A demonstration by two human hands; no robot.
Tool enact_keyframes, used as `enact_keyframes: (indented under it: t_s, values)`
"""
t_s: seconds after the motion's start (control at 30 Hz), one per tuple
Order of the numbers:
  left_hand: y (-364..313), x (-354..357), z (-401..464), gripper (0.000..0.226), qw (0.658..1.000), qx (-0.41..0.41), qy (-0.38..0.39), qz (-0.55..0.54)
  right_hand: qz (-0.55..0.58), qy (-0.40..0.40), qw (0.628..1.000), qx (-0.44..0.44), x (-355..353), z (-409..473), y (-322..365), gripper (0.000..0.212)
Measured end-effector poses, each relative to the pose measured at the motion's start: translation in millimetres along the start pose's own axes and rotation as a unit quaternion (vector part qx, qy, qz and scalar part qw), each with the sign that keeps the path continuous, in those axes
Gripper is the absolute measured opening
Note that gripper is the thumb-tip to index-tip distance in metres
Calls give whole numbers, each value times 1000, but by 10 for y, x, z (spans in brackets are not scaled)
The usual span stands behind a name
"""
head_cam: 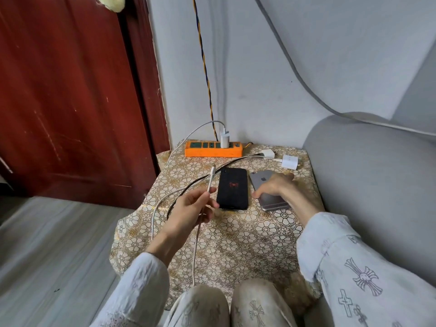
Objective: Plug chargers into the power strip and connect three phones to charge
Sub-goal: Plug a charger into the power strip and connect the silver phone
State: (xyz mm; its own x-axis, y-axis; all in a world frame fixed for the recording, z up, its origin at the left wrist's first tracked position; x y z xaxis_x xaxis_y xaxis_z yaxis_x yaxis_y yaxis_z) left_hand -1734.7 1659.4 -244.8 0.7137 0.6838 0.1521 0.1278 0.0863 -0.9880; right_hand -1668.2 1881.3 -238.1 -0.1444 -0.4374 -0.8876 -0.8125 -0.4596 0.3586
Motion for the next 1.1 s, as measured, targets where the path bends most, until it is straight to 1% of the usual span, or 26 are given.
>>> enact_keyframes:
  t_s: [0.07,0.13,0.2,0.27,0.37,0.43,0.5,0.57,0.63,0.73,0.9,1.03,1.1]
  values:
    - [5,-15,18,21,1000,0,-6,-3,63,-20,998,-11,-39,-12,-16,64]
    - [13,-15,28,26,1000,-7,-5,-7,142,-35,989,-12,-94,-13,-51,51]
    - [28,-7,26,27,1000,-17,-5,-6,198,-29,980,-9,-166,0,-97,41]
    - [44,12,11,22,1000,-21,0,12,262,0,965,-6,-238,-4,-138,34]
    - [50,60,-6,21,999,-19,6,29,340,74,937,7,-271,-88,-189,22]
    - [50,95,-2,19,999,-24,4,37,394,121,911,12,-261,-156,-207,14]
    - [55,148,-6,16,998,-38,15,46,471,150,869,0,-258,-196,-181,15]
    - [63,215,-35,16,997,-50,37,51,543,161,824,-16,-256,-233,-123,17]
    - [63,258,-70,17,996,-43,47,56,605,161,779,-24,-229,-269,-60,15]
    - [36,272,-108,18,998,-19,35,52,675,169,718,-21,-148,-328,9,14]
    - [-2,261,-157,30,1000,-4,10,23,713,172,679,-25,-25,-412,79,15]
    - [-36,269,-179,22,998,-7,32,-46,735,171,655,-29,7,-460,113,16]
    - [-49,277,-181,17,998,-9,49,-49,738,175,651,-33,8,-487,139,15]
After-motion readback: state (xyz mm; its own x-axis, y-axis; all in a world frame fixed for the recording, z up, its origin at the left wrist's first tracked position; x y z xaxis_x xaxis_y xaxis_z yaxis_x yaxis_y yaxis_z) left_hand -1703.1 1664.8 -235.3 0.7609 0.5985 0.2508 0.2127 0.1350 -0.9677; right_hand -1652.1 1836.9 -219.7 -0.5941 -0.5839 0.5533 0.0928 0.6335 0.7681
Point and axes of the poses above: each hand's wrist, its own z-axis towards the middle knuckle, its own x-axis out of the palm, y = z × x, the point moved 4 cm from there along z, towards the middle knuckle, and after that the axes turned 2 degrees about -z, right-handed, at the moved point
